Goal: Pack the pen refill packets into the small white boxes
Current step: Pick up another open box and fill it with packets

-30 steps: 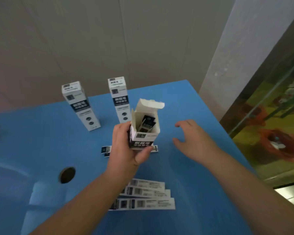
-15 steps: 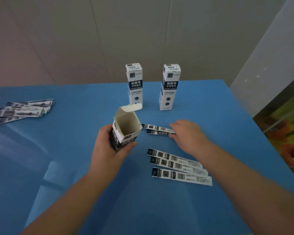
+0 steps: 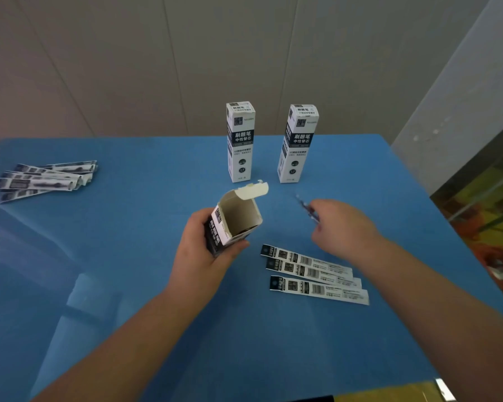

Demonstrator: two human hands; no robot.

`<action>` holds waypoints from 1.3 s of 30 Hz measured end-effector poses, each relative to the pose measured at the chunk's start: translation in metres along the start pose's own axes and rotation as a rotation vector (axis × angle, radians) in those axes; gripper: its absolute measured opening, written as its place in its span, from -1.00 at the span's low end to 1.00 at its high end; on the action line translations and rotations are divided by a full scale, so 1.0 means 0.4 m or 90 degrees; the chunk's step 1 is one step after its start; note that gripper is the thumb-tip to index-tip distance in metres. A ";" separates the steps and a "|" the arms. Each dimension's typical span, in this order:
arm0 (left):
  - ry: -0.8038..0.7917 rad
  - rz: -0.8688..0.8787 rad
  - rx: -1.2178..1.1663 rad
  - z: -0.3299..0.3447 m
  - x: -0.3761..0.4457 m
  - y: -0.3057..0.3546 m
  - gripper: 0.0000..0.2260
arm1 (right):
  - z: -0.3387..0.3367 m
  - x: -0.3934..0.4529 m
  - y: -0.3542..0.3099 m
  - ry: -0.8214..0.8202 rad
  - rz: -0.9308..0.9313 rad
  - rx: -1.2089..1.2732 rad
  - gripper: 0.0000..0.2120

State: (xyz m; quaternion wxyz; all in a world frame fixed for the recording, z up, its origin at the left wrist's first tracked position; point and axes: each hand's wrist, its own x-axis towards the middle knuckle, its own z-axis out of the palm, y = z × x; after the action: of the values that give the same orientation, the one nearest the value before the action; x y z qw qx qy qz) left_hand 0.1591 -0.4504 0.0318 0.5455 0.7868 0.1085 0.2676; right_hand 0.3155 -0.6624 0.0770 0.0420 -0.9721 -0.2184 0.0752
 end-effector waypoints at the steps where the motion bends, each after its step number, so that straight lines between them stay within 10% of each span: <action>1: -0.003 -0.002 -0.003 0.000 0.001 -0.001 -0.52 | -0.016 -0.012 0.004 0.015 0.013 0.078 -0.89; 11: -0.024 -0.015 -0.018 0.020 0.018 0.001 -0.54 | -0.180 -0.224 -0.071 0.215 -0.153 0.824 -0.64; 22: -0.044 0.001 -0.023 0.028 0.015 0.001 -0.54 | -0.229 -0.184 -0.180 0.196 -0.248 0.535 -0.99; 39: -0.030 -0.024 -0.038 0.025 0.026 0.005 -0.49 | -0.239 -0.066 -0.227 0.019 -0.219 0.424 -0.76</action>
State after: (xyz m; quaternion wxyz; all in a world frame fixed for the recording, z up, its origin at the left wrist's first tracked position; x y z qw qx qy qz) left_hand 0.1731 -0.4543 0.0343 0.5762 0.7741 0.1027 0.2415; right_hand 0.2698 -0.5965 0.1848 0.3713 -0.8550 -0.3417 0.1198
